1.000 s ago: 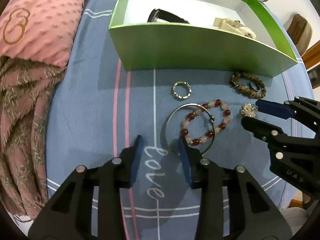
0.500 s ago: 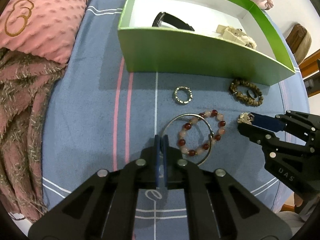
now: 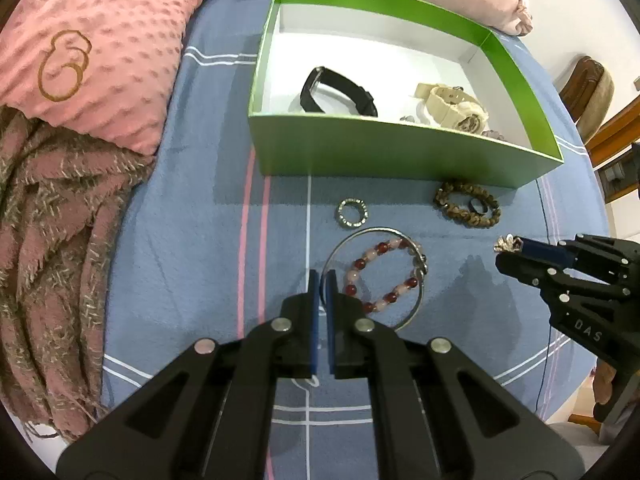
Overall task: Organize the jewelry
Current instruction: 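Grasp the silver bangle with the left gripper while the right grasps the gold flower charm, then lift the bangle and flower charm and carry both over the green box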
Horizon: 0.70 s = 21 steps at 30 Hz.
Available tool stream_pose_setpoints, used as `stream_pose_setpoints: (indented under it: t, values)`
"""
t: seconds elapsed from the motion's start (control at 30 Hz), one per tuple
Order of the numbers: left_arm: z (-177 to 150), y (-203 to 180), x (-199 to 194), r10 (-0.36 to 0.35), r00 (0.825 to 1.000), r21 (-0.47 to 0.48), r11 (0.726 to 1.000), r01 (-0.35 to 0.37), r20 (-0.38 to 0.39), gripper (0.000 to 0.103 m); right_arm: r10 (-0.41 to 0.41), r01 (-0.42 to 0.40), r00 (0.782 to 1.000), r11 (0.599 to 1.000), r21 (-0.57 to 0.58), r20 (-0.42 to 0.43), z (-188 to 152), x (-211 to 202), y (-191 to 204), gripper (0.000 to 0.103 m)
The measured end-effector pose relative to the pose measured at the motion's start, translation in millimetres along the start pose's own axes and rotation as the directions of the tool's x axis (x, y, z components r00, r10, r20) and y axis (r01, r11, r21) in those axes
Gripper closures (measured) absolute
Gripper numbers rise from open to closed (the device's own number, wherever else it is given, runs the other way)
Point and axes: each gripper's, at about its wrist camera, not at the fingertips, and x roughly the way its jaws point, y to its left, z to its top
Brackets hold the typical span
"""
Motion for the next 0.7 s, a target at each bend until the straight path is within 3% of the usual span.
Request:
stream_pose_setpoints:
  t: [0.7]
  values:
    - [-2,-16,-8,0.025,0.999,0.023,0.999,-0.026,0.03,0.1,-0.03,0.031,0.999,0.999,-0.028,0.039,-5,-16,14,0.084]
